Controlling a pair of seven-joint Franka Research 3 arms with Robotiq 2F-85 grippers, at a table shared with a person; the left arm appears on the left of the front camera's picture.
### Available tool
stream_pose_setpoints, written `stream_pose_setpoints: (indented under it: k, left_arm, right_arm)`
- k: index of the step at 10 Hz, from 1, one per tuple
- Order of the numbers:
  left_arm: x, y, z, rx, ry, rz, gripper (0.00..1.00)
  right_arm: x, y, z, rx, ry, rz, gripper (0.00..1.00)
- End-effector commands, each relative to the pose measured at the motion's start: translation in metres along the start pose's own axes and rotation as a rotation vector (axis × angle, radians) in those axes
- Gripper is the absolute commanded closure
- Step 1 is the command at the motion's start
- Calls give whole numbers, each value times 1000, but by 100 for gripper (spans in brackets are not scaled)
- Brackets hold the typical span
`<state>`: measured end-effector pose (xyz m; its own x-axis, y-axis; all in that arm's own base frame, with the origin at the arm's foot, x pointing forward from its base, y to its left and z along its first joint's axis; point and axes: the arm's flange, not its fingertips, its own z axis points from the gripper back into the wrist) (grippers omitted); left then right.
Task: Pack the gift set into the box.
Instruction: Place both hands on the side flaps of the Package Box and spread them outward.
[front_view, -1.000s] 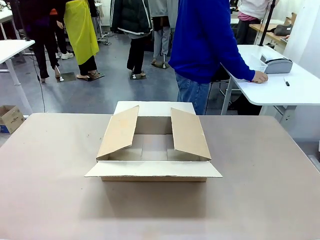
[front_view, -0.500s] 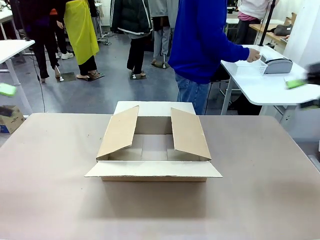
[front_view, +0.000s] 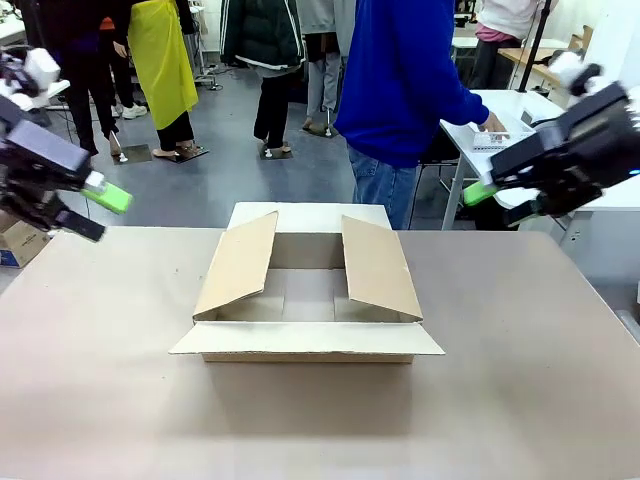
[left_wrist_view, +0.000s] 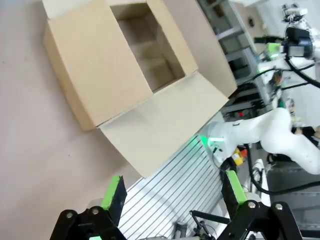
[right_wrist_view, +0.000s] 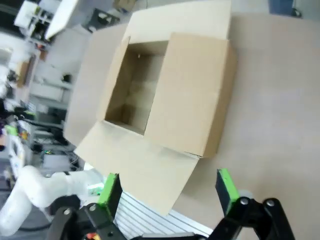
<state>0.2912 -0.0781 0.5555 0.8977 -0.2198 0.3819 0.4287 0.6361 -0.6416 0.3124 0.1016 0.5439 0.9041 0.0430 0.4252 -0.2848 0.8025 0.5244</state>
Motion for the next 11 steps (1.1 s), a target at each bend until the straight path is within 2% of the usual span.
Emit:
stream_pose_setpoints:
  k: [1, 2, 3, 4, 6, 7, 8, 9, 11]
  left_arm:
    - [35, -42, -54, 130, 124, 31, 0]
    - [54, -52, -71, 218, 159, 115, 0]
    - [72, -60, -87, 356, 154, 199, 0]
    - [89, -65, -101, 455, 134, 268, 0]
    - [120, -58, -127, 479, 174, 354, 0]
    - [128, -53, -138, 439, 157, 395, 0]
    - [101, -58, -125, 486, 120, 280, 0]
    - [101, -58, -125, 486, 120, 280, 0]
    - [101, -58, -125, 486, 120, 280, 0]
  right_arm:
    - [9, 64, -75, -155, 18, 174, 0]
    - [4, 75, -98, -175, -32, 231, 0]
    - [-6, 83, -121, -176, -77, 228, 0]
    - [-16, 83, -139, -297, -41, 257, 0]
    - [-37, 74, -134, -343, -49, 266, 0]
    - [-48, 70, -128, -349, -28, 255, 0]
    - [-61, 67, -131, -329, -24, 236, 0]
    - [-20, 78, -146, -301, -30, 293, 0]
    - [-20, 78, -146, -301, -30, 293, 0]
